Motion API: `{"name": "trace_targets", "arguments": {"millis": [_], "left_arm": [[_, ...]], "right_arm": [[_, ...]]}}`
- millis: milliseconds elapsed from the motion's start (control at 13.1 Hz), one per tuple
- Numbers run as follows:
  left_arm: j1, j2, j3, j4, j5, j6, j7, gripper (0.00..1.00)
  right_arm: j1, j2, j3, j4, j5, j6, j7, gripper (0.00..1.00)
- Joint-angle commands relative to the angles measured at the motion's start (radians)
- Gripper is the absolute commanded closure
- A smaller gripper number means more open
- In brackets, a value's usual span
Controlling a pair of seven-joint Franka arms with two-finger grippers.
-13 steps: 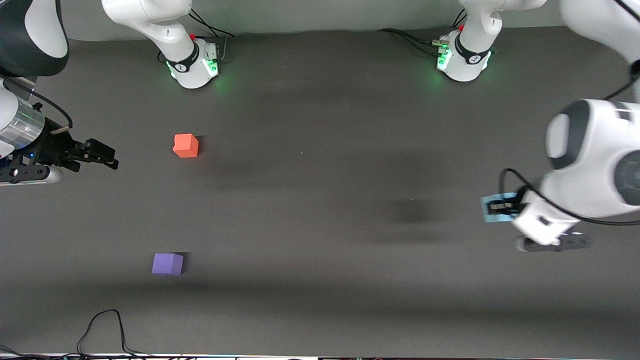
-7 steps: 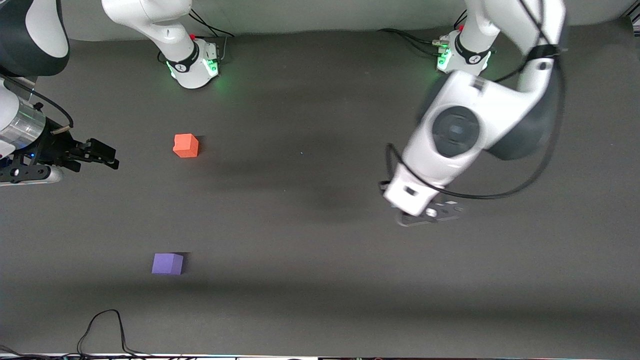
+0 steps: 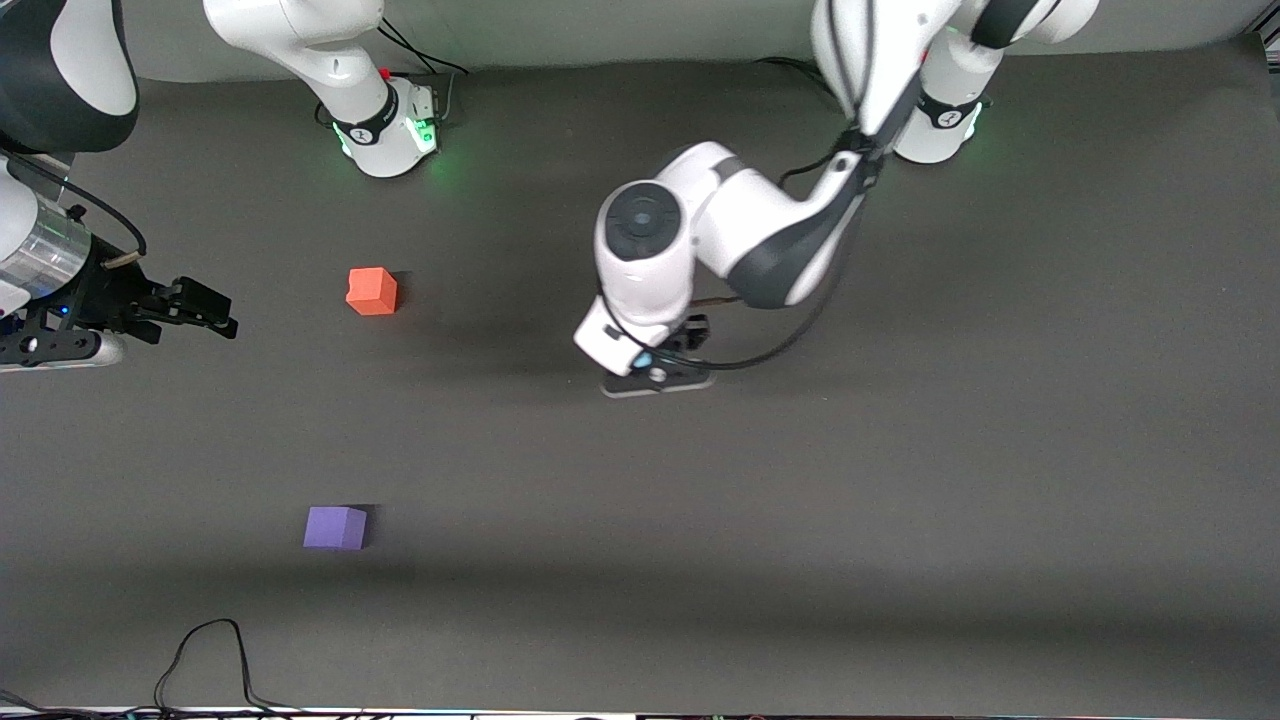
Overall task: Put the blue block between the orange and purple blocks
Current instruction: 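Lift the blue block and carry it toward the table middle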
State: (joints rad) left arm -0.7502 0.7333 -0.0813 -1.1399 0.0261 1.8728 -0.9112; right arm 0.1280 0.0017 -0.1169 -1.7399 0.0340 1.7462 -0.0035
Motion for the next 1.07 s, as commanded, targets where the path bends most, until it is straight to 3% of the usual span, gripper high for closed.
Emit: {"name": "trace_targets", "arguments": {"millis": [0, 457, 839, 915, 991], "left_arm": [[-0.066, 0.083, 0.018, 0.048, 0.02, 0.052, -0.05, 0.65], [-0.127, 0.215, 0.023, 0.034, 0.06, 0.16, -0.098, 0.65], [-0.129, 0.244, 0.022, -0.012, 0.101, 0.236, -0.126, 0.64], [-0.129, 0.244, 0.022, -0.012, 0.103, 0.238, -0.126, 0.52], [-0.129, 0.244, 0.022, -0.014, 0.103, 0.238, -0.126, 0.2]], "right_arm": [[0.002, 0.036, 0.009, 0.008, -0.002, -0.004, -0.019, 0.0], [0.016, 0.064, 0.014, 0.007, -0.002, 0.044, -0.021, 0.0], [0.042, 0.09, 0.014, 0.011, -0.003, 0.03, -0.016, 0.0], [0.064, 0.101, 0.013, 0.013, -0.011, 0.03, -0.01, 0.0], [0.064, 0.103, 0.01, 0.013, -0.011, 0.03, -0.018, 0.0]]}}
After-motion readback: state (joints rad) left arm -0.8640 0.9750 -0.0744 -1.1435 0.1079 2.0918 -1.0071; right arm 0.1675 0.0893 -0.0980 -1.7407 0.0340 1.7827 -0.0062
